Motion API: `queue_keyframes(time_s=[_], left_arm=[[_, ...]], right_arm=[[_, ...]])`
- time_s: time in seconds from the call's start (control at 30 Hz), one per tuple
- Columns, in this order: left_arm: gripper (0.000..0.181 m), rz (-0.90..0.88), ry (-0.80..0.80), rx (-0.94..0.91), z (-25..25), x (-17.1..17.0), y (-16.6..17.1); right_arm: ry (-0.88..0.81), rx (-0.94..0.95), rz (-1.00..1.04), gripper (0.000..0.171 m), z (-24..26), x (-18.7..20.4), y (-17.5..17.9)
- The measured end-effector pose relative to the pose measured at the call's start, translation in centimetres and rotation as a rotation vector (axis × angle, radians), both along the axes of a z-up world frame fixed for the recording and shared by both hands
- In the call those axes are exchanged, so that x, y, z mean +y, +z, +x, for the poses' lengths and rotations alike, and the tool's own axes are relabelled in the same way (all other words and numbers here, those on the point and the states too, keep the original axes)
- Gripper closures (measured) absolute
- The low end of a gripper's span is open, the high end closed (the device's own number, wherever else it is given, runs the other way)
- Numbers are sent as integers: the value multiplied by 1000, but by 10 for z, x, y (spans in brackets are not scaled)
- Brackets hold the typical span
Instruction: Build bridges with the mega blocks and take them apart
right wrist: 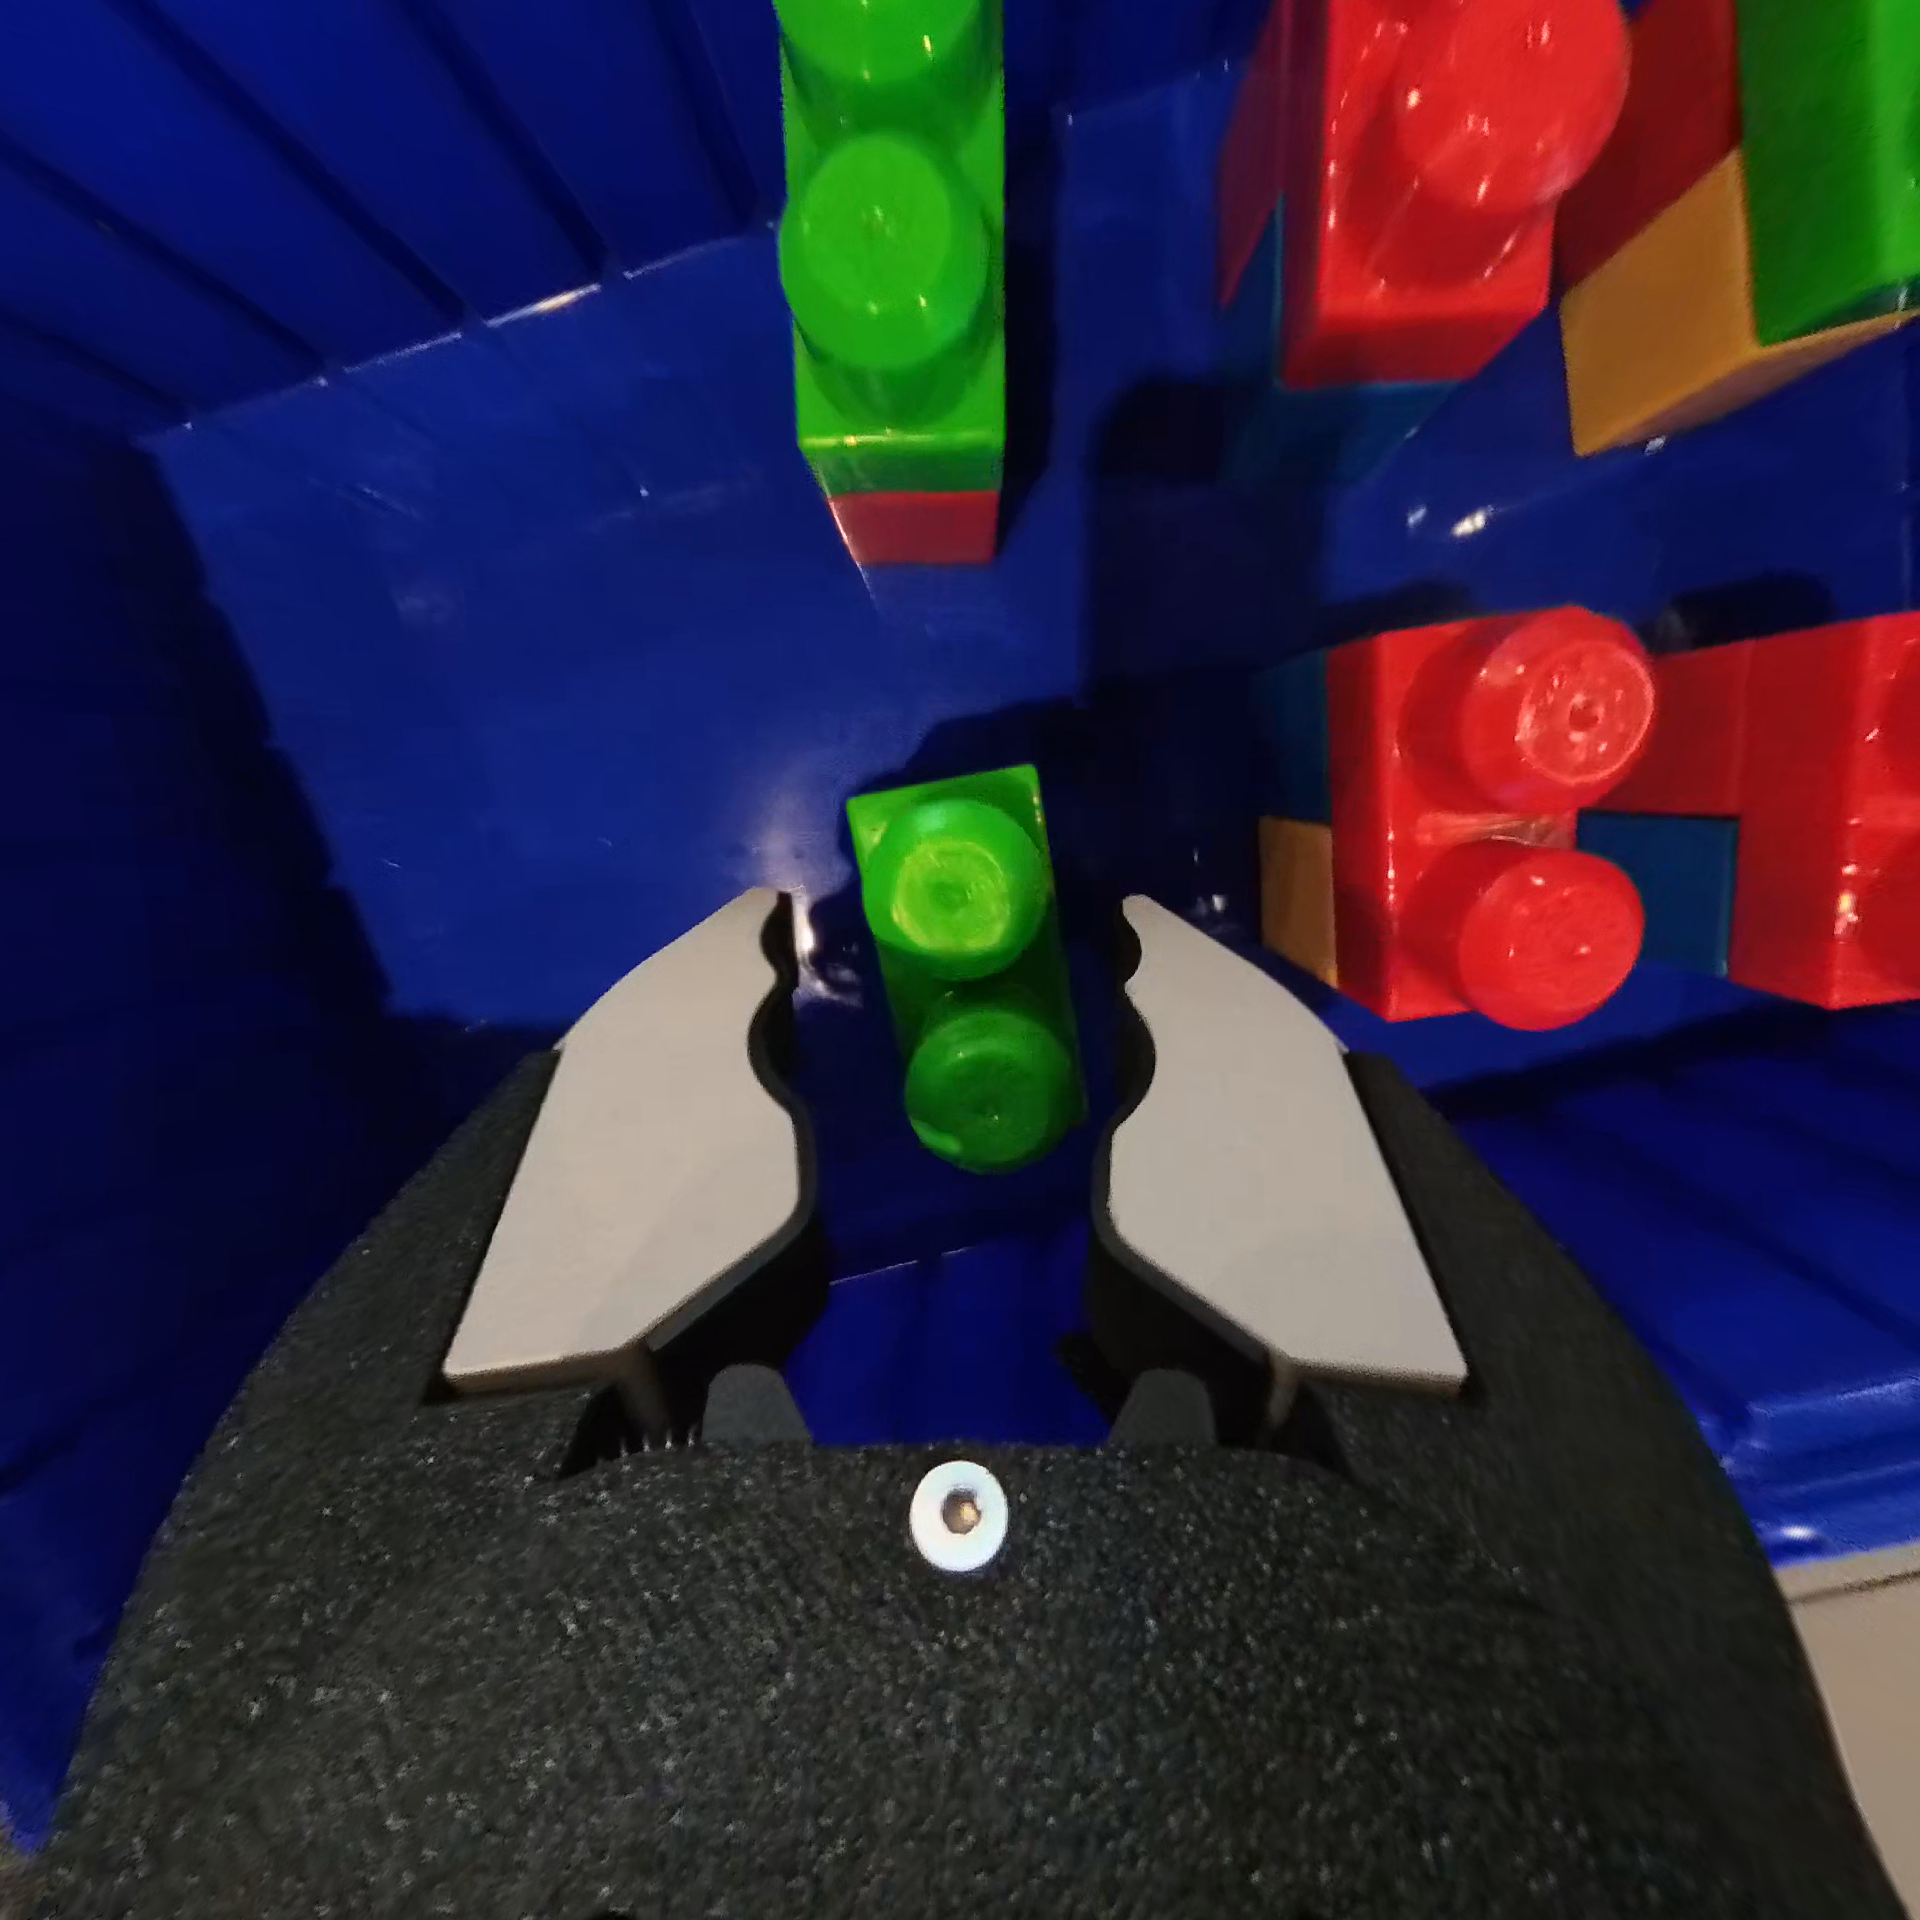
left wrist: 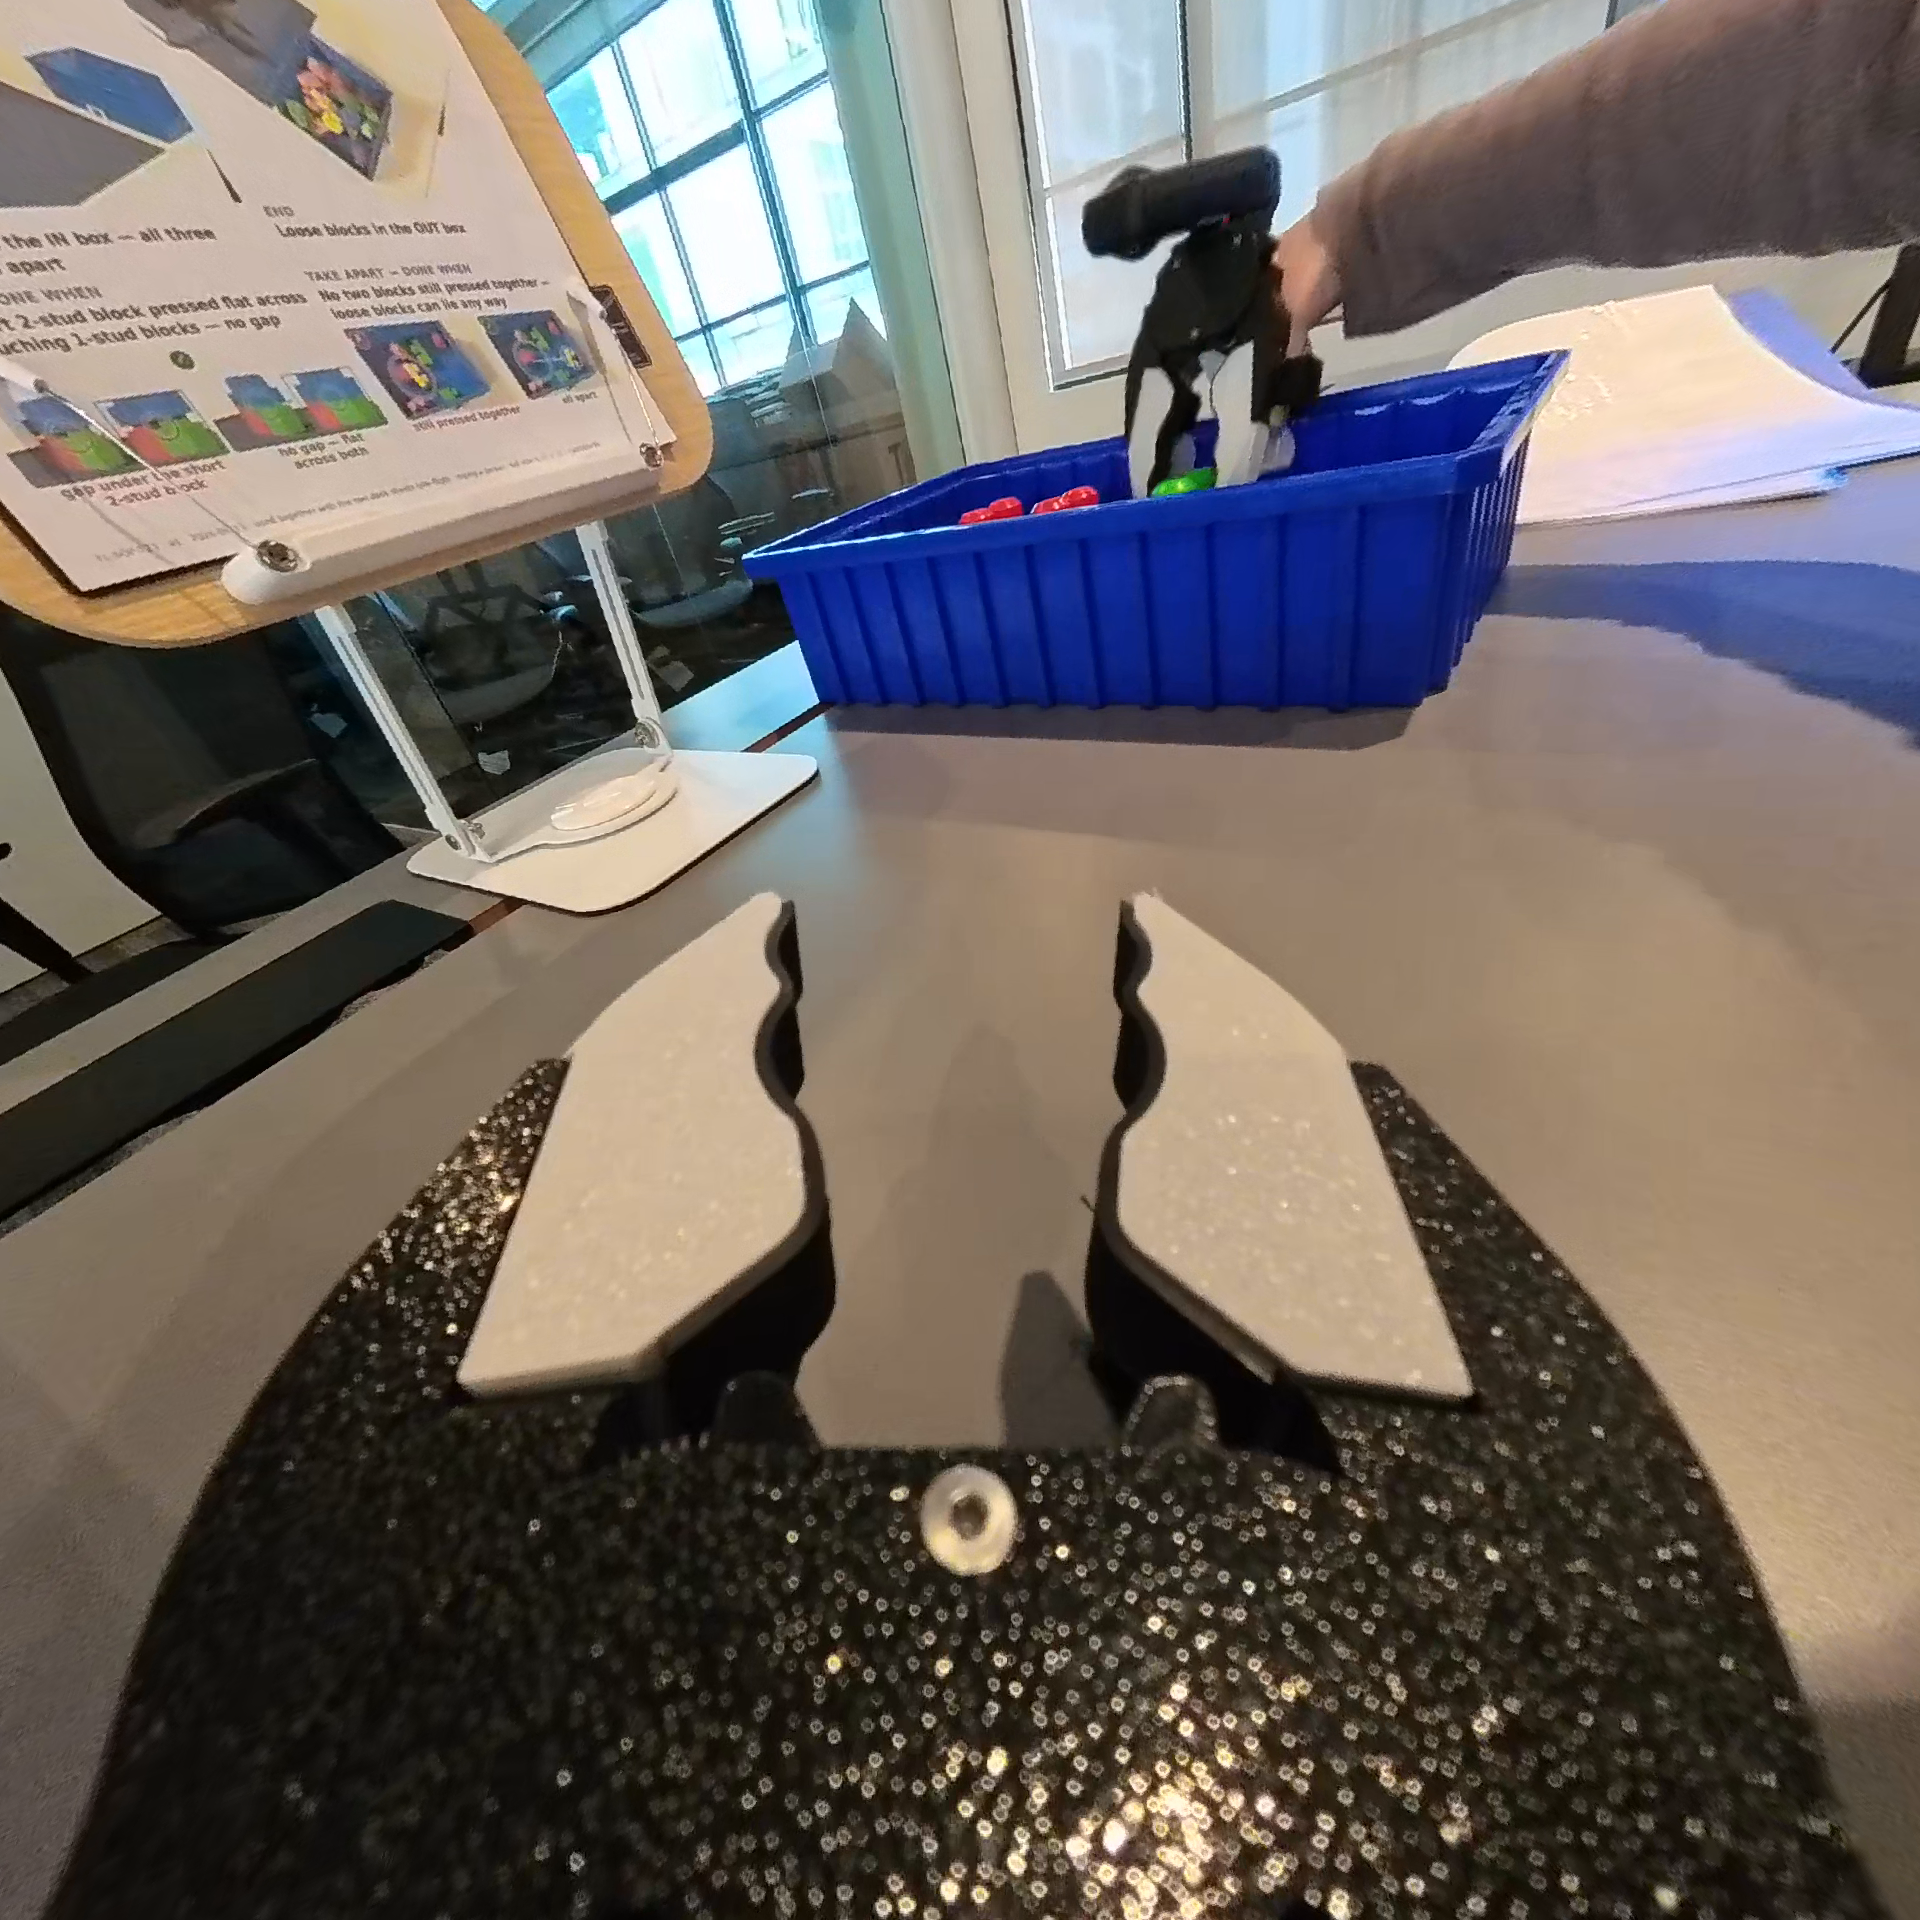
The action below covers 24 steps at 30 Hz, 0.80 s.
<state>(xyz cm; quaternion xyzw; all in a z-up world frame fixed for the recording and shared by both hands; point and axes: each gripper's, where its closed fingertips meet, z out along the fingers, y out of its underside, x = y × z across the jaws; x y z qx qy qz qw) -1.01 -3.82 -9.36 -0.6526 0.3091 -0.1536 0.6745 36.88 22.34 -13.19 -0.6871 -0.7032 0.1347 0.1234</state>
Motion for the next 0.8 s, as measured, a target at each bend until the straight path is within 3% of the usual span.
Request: queue_keyframes(time_s=[0.2,0.27,0.47,0.63,0.8], left_arm=[[124,-2,-6,4,1,0,-1],[124,-3,-8,5,2,0,-1],[124,-1,-12,13,3,-1,-1],[124,-3,-21,7,4,-1,-1],[124,-1,-24,13,5,-2,-1]], right_arm=[[76,-167,72,138,1,1,2],[58,-202,54,138,0,1,2],[-40,-244,24,138,-4,4,10],[-160,-18,-121,125,-51,-8,46],[-45,-186,-15,118,-71,-17,34]])
